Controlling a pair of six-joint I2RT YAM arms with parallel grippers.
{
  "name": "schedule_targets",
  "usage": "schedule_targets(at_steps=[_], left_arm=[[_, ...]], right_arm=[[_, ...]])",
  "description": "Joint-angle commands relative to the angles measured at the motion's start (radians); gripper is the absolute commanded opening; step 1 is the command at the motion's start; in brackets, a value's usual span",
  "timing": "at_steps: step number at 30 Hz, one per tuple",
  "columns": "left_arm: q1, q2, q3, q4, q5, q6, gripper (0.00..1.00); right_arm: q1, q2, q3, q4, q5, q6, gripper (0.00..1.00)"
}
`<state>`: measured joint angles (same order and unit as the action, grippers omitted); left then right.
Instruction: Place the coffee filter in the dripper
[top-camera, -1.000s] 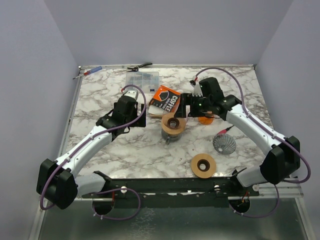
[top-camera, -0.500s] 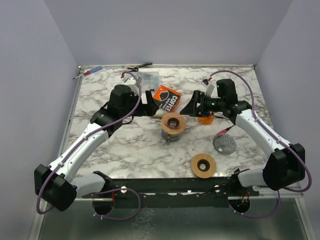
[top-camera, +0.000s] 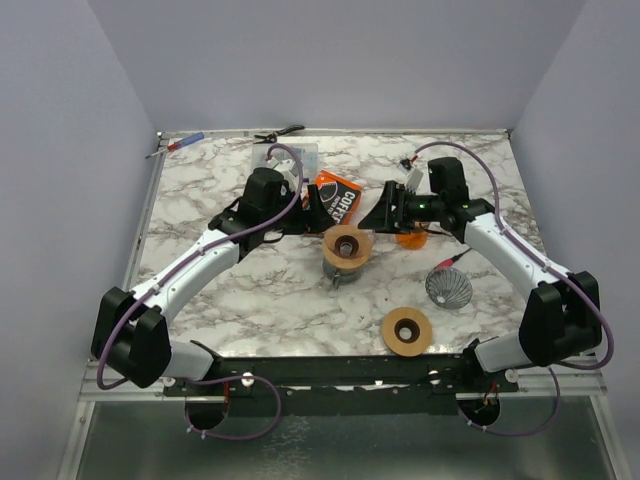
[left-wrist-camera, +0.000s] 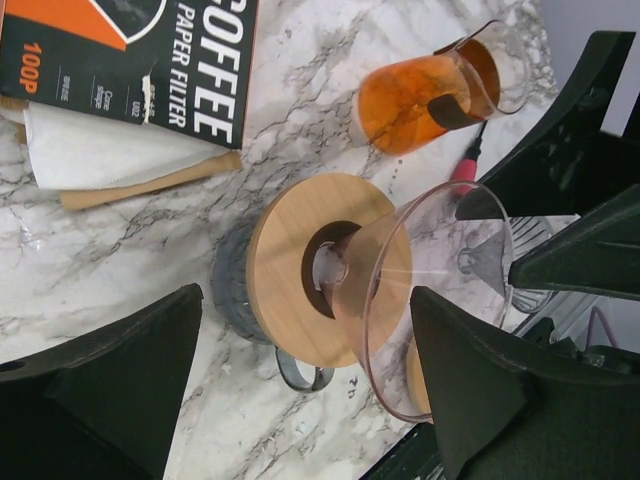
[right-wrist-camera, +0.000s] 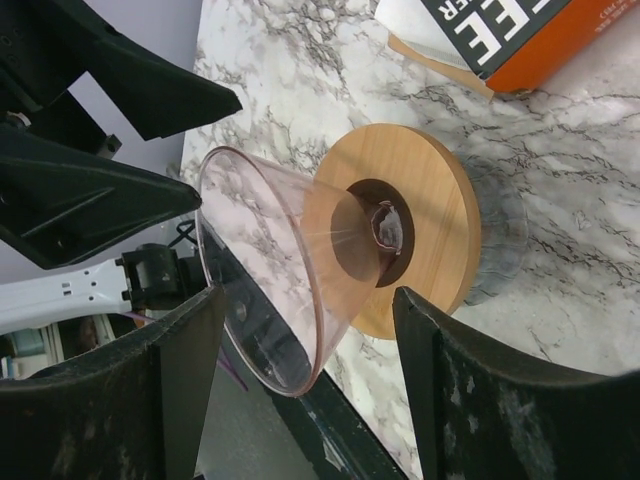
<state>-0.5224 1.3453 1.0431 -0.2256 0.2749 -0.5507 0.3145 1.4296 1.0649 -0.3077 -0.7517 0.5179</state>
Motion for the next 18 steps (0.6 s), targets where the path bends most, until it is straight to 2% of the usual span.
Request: schedule_targets(at_steps=[1,7,12,18], left_arm=[[-0.007,0.015,-0.019,0.021,-0.030,-0.007,0.86],[-0.007,0.049,-0.018,0.023,-0.044,-0.001,0.85],[-0.007,0.063,-0.014,0.022,-0.082,0.010,0.85],[-0.007,0.080,-0.013,0.023,-0.112,0.006,0.85]], right_arm=[[-0.005,0.040,0.019,0.021,-0.033,-0.007,0.71],[-0.007,0.082,0.021,0.035,-0.036,-0.008,0.62],[-0.008,0.114,0.029,0.042,-0.030,-0.012,0.48],[-0.010,0.129,0.030,0.051,-0.033,-0.005,0.48]])
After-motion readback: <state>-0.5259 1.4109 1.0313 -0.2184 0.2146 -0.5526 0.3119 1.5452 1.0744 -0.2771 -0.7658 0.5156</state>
